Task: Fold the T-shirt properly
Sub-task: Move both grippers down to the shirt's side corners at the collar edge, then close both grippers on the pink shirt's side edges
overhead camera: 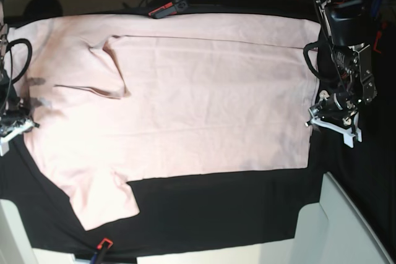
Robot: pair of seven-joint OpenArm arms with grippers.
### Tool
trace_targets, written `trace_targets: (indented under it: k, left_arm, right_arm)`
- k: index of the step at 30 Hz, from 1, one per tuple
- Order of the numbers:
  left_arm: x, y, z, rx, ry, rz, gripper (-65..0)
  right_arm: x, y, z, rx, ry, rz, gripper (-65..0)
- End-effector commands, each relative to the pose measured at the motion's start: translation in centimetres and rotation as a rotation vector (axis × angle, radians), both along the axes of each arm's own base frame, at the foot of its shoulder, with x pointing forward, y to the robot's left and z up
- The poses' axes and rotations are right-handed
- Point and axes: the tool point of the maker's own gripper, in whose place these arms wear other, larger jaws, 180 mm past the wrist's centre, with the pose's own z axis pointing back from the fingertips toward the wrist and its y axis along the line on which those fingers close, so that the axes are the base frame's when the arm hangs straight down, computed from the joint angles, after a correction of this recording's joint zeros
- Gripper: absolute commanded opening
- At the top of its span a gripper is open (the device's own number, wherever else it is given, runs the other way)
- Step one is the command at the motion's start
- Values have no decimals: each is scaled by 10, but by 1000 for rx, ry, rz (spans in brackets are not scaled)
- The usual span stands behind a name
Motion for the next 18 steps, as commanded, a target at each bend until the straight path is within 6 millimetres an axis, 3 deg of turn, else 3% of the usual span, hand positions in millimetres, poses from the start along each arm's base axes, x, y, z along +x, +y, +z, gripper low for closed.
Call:
trace_targets:
  k: [1,6,13,18]
  left_arm:
    - [13,7,14,14,-46,6,-344]
    - [28,-13,13,-12,-53,-22,-344]
    - [40,-43,-7,-49,2,-72,-346]
    - [39,-48,-19,-61,-3,-53,-346]
  right_arm:
    - [12,-11,14,-20,-37,-6,-640]
    - [12,-9,14,-17,-37,-5,-640]
    - [12,-11,14,-20,-37,-6,-640]
    - [11,-13,15,-22,-37,-8,-640]
